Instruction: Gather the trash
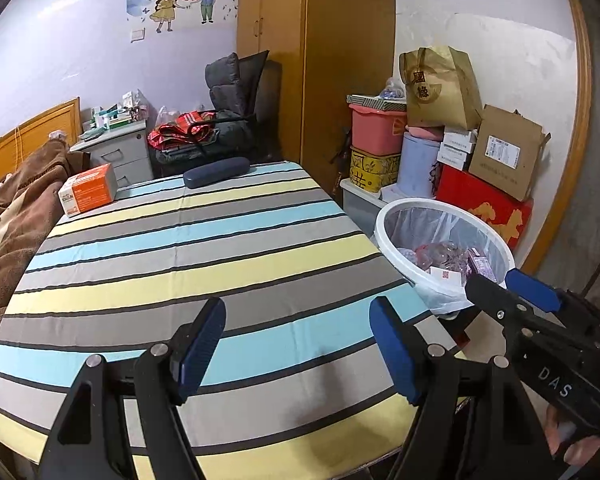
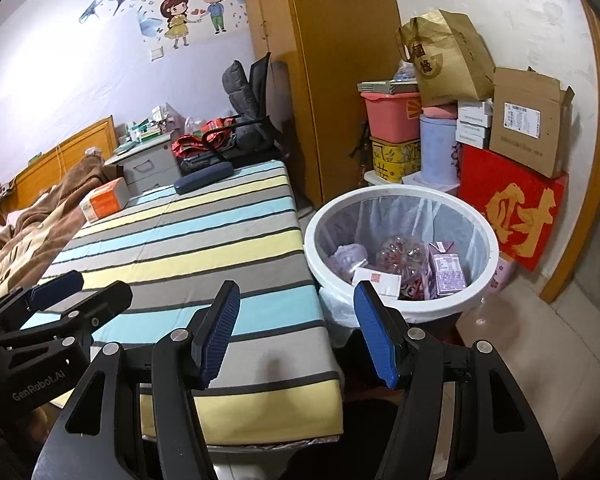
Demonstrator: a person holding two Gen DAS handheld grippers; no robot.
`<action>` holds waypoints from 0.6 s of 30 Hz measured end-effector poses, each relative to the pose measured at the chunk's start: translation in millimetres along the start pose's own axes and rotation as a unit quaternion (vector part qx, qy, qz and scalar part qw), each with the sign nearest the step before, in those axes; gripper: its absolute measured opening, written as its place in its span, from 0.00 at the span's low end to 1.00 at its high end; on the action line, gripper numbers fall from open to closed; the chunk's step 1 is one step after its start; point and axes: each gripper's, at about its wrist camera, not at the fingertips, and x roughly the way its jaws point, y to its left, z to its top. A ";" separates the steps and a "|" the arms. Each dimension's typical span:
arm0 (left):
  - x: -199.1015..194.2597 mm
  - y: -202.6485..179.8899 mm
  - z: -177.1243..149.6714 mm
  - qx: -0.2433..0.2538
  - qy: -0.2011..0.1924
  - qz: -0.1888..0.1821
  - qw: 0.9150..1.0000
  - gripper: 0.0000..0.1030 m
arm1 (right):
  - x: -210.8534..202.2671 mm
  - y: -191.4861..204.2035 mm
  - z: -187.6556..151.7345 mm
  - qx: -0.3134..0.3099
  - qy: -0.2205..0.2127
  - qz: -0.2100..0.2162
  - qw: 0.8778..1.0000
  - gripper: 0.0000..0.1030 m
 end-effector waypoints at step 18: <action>-7.3 2.2 -1.9 -0.003 -0.004 0.002 1.000 0.74 | -6.2 4.4 -0.6 -0.001 -0.006 0.002 1.000 0.59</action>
